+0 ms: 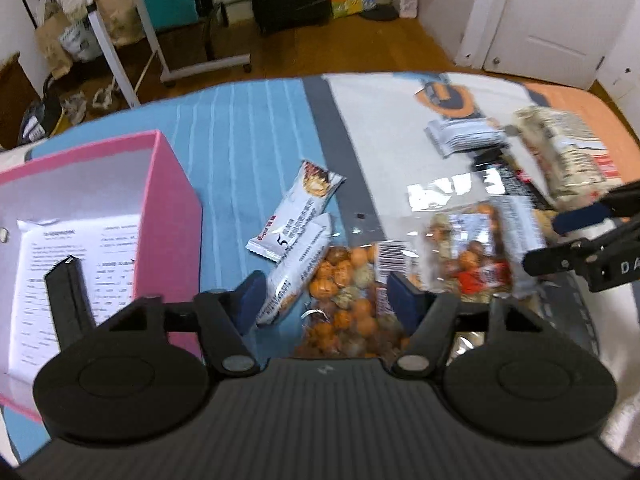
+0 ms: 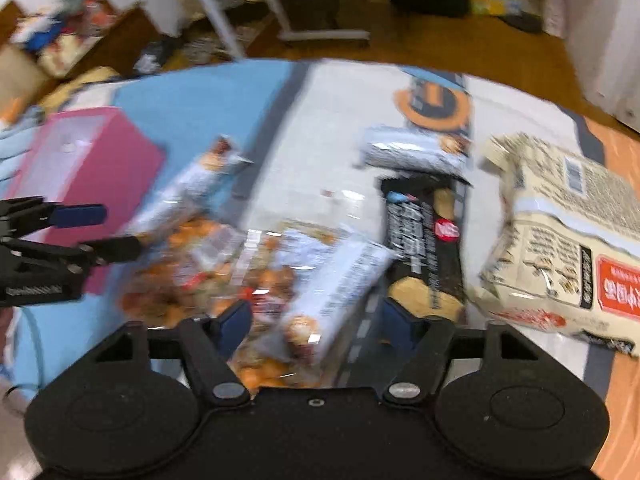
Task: Organize snacks
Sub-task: 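Grasp a white snack bar with the left tool while the right tool grasps another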
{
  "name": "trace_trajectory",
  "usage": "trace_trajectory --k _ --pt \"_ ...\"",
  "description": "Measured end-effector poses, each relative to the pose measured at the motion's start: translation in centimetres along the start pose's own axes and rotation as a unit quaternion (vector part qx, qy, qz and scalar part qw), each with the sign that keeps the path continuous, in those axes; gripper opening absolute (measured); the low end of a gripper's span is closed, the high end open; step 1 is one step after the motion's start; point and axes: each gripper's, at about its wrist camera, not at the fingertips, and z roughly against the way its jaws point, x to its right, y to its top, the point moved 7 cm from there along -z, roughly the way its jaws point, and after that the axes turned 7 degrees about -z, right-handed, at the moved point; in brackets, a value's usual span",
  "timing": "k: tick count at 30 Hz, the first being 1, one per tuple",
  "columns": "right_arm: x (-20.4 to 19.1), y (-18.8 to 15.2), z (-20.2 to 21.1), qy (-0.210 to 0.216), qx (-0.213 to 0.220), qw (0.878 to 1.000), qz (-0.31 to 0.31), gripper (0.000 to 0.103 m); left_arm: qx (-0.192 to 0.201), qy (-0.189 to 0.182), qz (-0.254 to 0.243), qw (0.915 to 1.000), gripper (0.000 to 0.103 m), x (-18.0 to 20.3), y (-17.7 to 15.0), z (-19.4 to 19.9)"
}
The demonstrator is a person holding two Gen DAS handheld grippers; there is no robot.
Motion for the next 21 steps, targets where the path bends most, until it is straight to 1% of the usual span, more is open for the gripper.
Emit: trace_trajectory --k 1,2,3,6,8,9,10,11,12,14,15,16,17,18,19,20,21 --pt "0.1 0.0 -0.6 -0.013 -0.002 1.0 0.006 0.072 -0.003 0.001 -0.002 1.0 0.063 -0.2 0.0 -0.7" --pt "0.2 0.1 -0.9 -0.019 -0.001 1.0 0.009 0.072 -0.005 0.008 -0.01 0.9999 0.06 -0.3 0.0 -1.3" --pt "0.2 0.1 -0.9 -0.016 0.0 1.0 0.006 0.072 -0.004 0.017 -0.019 0.9997 0.057 -0.5 0.1 -1.7" --pt "0.1 0.4 -0.6 0.001 0.004 1.0 -0.012 0.072 0.004 0.041 -0.054 0.9977 0.055 -0.5 -0.1 -2.3" --pt "0.1 0.5 -0.5 -0.001 0.007 1.0 -0.012 0.069 0.009 0.05 -0.07 0.9962 0.055 -0.6 -0.3 -2.5" --pt "0.1 0.4 -0.6 -0.005 0.008 1.0 -0.009 0.062 0.01 0.054 -0.076 0.9956 0.055 -0.7 -0.4 -2.6" --pt "0.2 0.4 -0.8 -0.011 0.008 1.0 -0.008 0.057 0.009 0.058 -0.08 0.9951 0.054 -0.7 -0.5 -2.7" --pt "0.3 0.4 -0.9 -0.01 0.004 1.0 -0.01 0.051 0.006 0.061 -0.085 0.9944 0.053 -0.7 -0.6 -2.9" --pt "0.3 0.3 -1.0 -0.003 -0.001 1.0 -0.015 0.047 0.003 0.064 -0.092 0.9937 0.053 -0.5 -0.7 -3.1" --pt "0.4 0.2 -1.4 0.002 -0.011 1.0 -0.019 0.047 -0.004 0.072 -0.104 0.992 0.053 -0.4 -1.0 -3.7" --pt "0.4 0.2 -1.5 0.001 -0.011 1.0 -0.019 0.045 -0.007 0.077 -0.105 0.9915 0.053 -0.4 -1.2 -3.9" --pt "0.4 0.3 -1.6 0.002 -0.01 1.0 -0.017 0.039 -0.01 0.08 -0.103 0.9914 0.054 -0.5 -1.3 -4.2" --pt "0.4 0.3 -1.7 -0.003 -0.008 1.0 -0.013 0.037 -0.01 0.079 -0.099 0.992 0.053 -0.5 -1.3 -4.4" --pt "0.5 0.3 -1.7 -0.007 -0.005 1.0 -0.011 0.035 -0.009 0.075 -0.09 0.9931 0.049 -0.6 -1.3 -4.4" --pt "0.5 0.4 -1.6 -0.011 -0.003 1.0 -0.009 0.033 -0.011 0.067 -0.081 0.9944 0.043 -0.7 -1.2 -4.3" --pt "0.6 0.4 -1.4 -0.015 0.0 1.0 -0.008 0.03 -0.016 0.06 -0.071 0.9955 0.03 -0.8 -1.2 -4.3" --pt "0.6 0.4 -1.3 -0.019 0.002 1.0 -0.007 0.03 -0.022 0.061 -0.061 0.996 0.029 -1.0 -1.2 -4.2"
